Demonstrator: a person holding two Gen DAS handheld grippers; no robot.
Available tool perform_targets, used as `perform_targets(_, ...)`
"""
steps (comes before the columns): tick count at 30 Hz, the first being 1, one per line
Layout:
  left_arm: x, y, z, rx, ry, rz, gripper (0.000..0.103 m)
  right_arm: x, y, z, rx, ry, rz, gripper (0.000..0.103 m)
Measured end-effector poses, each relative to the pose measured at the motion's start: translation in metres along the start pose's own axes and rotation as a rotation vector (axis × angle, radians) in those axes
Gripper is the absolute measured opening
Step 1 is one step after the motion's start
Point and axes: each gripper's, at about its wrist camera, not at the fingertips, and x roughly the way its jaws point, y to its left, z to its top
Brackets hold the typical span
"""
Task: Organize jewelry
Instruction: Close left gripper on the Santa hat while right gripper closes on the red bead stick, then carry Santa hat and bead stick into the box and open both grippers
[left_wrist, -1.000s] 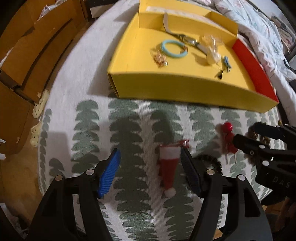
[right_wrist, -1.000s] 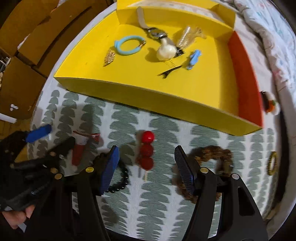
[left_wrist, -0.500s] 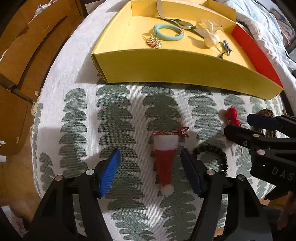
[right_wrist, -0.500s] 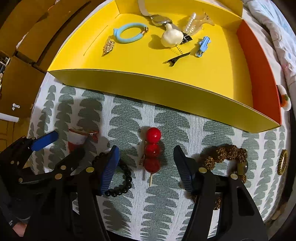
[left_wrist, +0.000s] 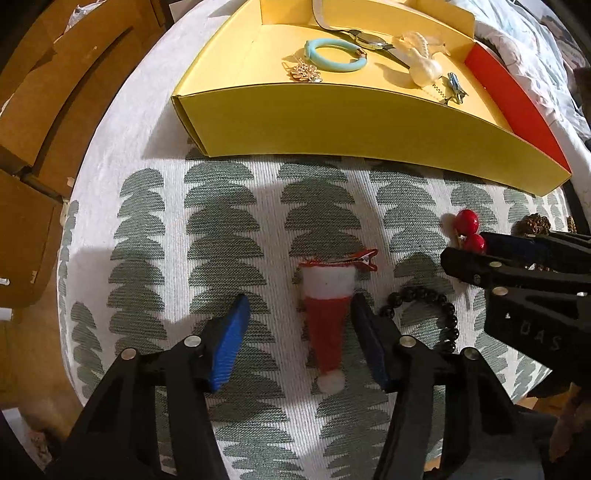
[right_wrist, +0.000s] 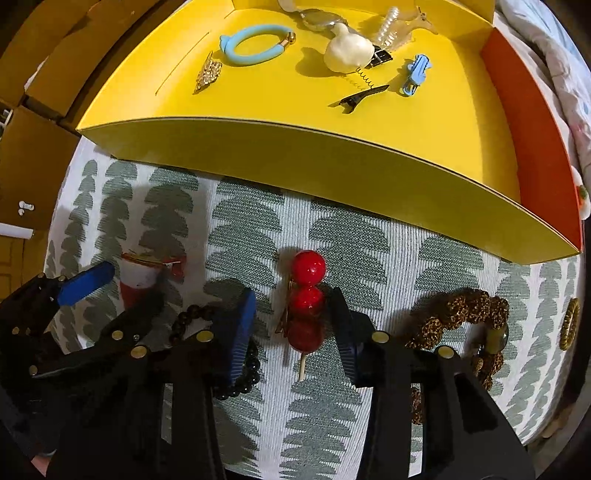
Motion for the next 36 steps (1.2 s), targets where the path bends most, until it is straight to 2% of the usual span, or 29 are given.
perform_targets(3, -0.002, -0.003, 0.003, 0.003, 0.004, -0.011, 0.047, 0.004, 0.006, 0.0, -0.01, -0.004, -0.012, 0.043)
perform_targets(8, 0.001, 0.002, 0.007, -0.005, 0.015, -0.03, 0.042, 0.011, 0.014, 0.0, -0.02, -0.005, -0.026, 0.042)
perform_targets(10, 0.001, 0.002, 0.008, -0.004, 0.015, -0.037, 0.035, 0.012, 0.016, -0.001, -0.025, -0.007, -0.027, 0.042)
perform_targets(14, 0.002, -0.001, 0.012, 0.003, 0.014, -0.046, 0.021, 0.012, 0.016, -0.003, -0.027, -0.006, -0.027, 0.032)
perform_targets(24, -0.007, 0.003, 0.011, -0.003, -0.003, -0.06, 0.014, 0.006, 0.004, -0.009, -0.005, -0.021, -0.008, 0.021)
perform_targets(29, -0.018, -0.001, 0.014, 0.016, -0.053, -0.039, 0.014, 0.002, 0.001, -0.009, -0.014, -0.019, -0.015, 0.021)
perform_targets(36, -0.033, -0.002, 0.013, 0.018, -0.078, -0.061, 0.014, -0.028, -0.008, -0.013, -0.013, -0.079, 0.033, 0.021)
